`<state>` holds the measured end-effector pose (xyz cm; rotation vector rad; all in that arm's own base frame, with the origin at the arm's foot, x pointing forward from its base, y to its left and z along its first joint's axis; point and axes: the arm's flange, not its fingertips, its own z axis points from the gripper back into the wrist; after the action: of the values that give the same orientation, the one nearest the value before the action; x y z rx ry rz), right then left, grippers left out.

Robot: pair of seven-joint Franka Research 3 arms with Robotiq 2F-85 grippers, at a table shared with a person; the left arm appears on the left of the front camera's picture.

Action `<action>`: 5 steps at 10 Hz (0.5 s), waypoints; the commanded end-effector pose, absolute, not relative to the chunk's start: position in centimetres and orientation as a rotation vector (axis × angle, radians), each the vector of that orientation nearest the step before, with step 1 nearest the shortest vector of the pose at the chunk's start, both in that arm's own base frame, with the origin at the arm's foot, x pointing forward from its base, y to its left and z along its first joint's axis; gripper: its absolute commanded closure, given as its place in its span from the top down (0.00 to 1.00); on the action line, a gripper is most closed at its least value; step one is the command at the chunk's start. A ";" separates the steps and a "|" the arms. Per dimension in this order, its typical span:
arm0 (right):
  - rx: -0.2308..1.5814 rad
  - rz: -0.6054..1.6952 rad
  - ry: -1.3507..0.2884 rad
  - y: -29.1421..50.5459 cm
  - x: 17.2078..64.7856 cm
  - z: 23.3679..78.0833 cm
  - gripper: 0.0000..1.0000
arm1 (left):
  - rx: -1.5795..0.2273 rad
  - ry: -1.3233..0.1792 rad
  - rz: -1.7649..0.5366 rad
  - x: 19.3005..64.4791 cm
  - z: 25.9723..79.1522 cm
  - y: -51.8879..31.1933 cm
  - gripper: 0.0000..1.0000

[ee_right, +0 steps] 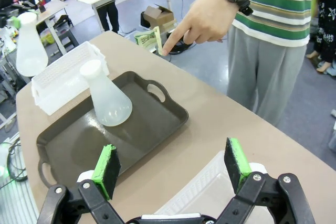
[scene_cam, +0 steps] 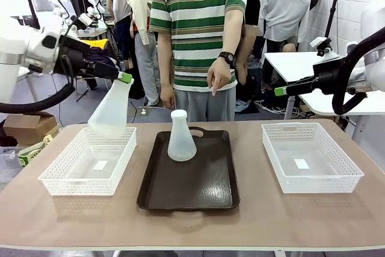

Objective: Prepare the laboratory tools.
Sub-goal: Place the picked Big flask upright in the Handle tray as directed by the person.

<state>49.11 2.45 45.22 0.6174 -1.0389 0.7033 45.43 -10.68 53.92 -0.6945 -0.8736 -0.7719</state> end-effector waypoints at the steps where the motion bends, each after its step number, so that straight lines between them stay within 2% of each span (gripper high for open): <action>1: 0.608 0.698 -1.026 2.5 49.2 45.4 1.00 | -0.815 -0.811 -0.855 46.9 51.0 -8.8 0.00; 2: 0.608 0.698 -1.026 2.5 49.2 45.4 1.00 | -0.892 -0.810 -0.903 47.1 50.7 -8.4 0.00; 3: 0.608 0.698 -1.026 2.5 49.2 45.4 1.00 | -0.889 -0.827 -0.867 47.3 50.3 -8.3 0.00; 4: 0.608 0.698 -1.026 2.5 49.2 45.4 1.00 | -0.815 -0.794 -0.727 48.1 49.8 -7.7 0.00; 5: 0.608 0.698 -1.026 2.5 49.2 45.4 1.00 | -0.873 -0.816 -0.884 46.0 50.3 -8.4 0.00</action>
<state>49.11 2.45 45.22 0.6174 -1.0388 0.7032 46.92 -7.33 48.84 -0.8585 -0.7895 -0.8387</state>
